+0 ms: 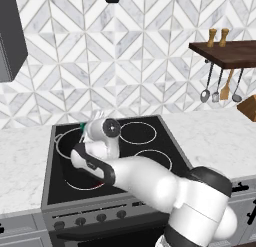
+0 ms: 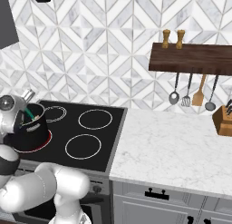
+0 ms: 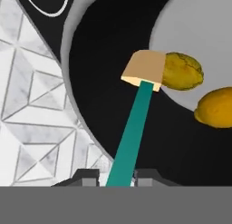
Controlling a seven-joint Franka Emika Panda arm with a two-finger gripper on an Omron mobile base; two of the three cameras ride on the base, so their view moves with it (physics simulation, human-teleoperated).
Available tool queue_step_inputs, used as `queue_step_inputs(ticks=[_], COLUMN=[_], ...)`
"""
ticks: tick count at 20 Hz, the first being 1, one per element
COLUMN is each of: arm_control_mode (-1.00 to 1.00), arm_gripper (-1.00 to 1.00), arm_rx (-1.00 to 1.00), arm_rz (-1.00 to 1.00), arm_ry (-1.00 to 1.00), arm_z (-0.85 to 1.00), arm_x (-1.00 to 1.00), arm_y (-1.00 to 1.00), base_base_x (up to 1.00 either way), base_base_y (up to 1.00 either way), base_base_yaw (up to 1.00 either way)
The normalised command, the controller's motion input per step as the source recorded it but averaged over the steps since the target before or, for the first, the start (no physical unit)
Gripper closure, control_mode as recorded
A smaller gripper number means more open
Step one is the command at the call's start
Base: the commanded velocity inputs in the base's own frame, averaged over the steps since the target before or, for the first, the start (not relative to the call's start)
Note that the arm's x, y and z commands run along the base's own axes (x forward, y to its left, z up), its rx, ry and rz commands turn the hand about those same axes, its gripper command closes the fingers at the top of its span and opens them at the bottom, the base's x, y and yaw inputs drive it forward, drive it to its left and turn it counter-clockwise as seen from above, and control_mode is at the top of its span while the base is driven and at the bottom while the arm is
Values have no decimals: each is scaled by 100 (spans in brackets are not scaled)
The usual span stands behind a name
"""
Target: Put the lemon and lemon in the pot. Retrieve the spatula and lightly stir the vegetables in the pot.
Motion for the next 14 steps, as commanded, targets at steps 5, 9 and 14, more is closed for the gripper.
queue_step_inputs(ticks=[5, 9, 14], arm_control_mode=[-100, -100, -100], arm_gripper=[100, 100, 100], arm_rx=[41, 33, 39], arm_rz=[-3, -6, -14], arm_ry=[15, 26, 35], arm_z=[0, -28, -15], arm_x=[0, -1, -27], arm_y=[10, 4, 0], base_base_x=[0, 0, 0], base_base_y=[0, 0, 0], base_base_yaw=[0, 0, 0])
